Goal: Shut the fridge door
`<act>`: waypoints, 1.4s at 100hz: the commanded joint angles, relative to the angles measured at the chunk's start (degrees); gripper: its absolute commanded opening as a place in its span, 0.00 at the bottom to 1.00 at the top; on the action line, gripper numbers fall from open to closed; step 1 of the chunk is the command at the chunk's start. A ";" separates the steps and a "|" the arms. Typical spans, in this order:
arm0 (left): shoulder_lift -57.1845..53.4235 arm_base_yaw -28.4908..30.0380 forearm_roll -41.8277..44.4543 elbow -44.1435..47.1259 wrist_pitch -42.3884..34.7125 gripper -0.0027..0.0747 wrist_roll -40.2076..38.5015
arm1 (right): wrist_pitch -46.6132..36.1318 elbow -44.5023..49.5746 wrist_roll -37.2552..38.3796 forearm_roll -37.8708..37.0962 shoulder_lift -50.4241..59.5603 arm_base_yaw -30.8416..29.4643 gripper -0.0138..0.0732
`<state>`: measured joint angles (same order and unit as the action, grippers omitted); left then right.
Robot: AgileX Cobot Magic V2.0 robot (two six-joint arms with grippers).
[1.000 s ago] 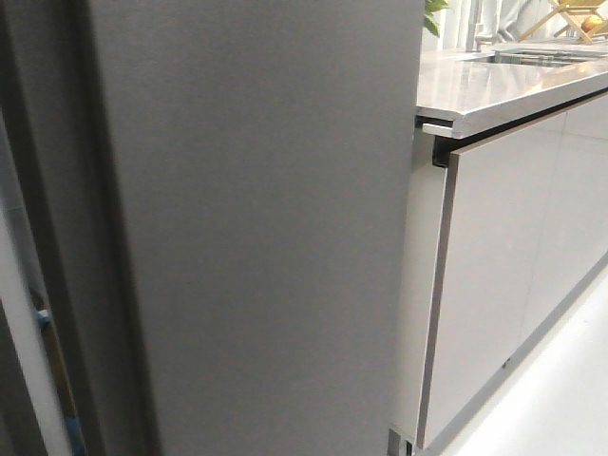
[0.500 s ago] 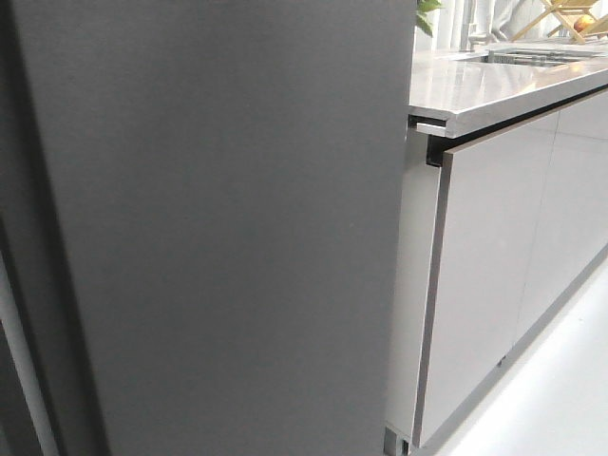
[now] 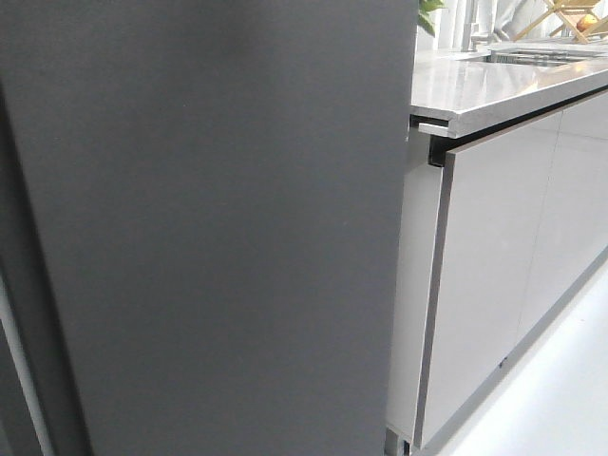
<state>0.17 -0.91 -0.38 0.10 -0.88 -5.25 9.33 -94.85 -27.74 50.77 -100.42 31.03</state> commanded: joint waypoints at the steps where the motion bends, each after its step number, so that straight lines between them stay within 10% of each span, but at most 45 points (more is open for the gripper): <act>1: 1.09 -0.46 -0.09 1.60 -4.40 0.01 -0.20 | -4.78 -1.77 1.08 -2.42 2.14 -0.04 0.07; 81: 1.09 -0.46 -0.09 1.60 -4.40 0.01 -0.20 | -10.93 -0.09 1.44 -14.58 4.47 1.40 0.07; 140: 1.09 -0.46 -0.09 1.60 -4.40 0.01 -0.20 | -17.67 31.50 2.26 -21.57 33.37 -8.20 0.07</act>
<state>0.17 -0.91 -0.38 0.10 -0.88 -5.25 -4.86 -65.32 -26.12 31.72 -72.89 24.68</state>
